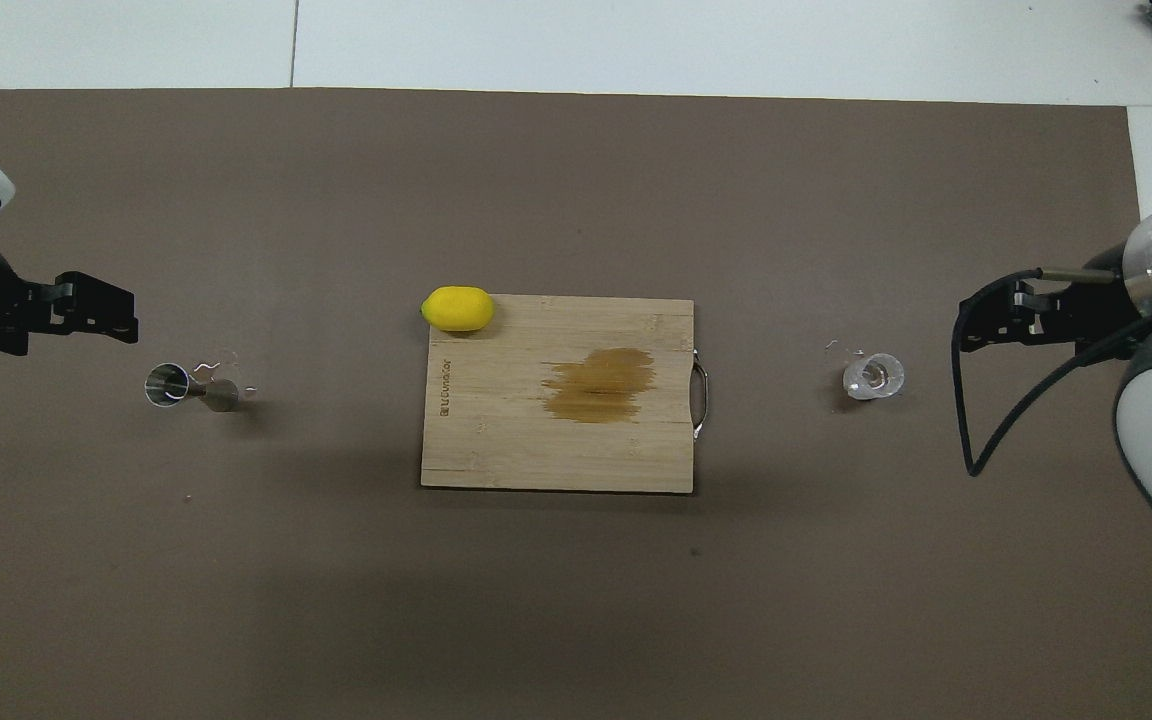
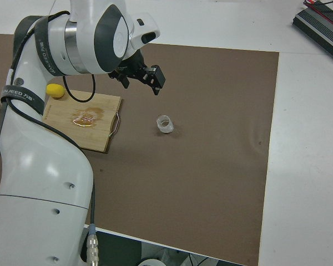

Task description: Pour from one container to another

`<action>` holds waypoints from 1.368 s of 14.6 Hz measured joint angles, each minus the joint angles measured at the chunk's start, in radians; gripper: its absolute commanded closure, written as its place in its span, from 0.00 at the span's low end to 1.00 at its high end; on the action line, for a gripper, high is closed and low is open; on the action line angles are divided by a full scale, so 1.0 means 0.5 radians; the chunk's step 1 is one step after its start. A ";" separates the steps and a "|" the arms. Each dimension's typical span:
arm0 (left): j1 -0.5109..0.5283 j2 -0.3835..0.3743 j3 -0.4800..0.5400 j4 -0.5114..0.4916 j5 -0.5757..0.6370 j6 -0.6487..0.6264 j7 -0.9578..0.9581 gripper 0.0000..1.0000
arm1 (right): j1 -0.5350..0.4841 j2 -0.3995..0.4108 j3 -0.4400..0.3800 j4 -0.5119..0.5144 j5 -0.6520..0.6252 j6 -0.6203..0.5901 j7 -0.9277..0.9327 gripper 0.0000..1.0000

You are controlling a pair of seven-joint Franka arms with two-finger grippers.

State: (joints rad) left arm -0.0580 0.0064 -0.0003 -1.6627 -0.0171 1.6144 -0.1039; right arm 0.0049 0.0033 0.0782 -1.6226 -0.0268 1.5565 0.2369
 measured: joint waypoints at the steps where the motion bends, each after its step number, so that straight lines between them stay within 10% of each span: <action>1: 0.000 0.000 0.000 0.000 0.000 0.000 0.000 0.00 | 0.000 0.000 0.000 0.000 0.000 0.000 0.000 0.00; 20: 0.003 -0.021 0.011 -0.215 0.000 0.516 0.002 0.00 | 0.000 0.000 -0.001 0.000 0.000 0.000 0.000 0.00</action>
State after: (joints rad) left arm -0.0565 -0.0043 0.0051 -1.7700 -0.0171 1.8726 -0.1030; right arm 0.0047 0.0033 0.0778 -1.6226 -0.0268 1.5565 0.2369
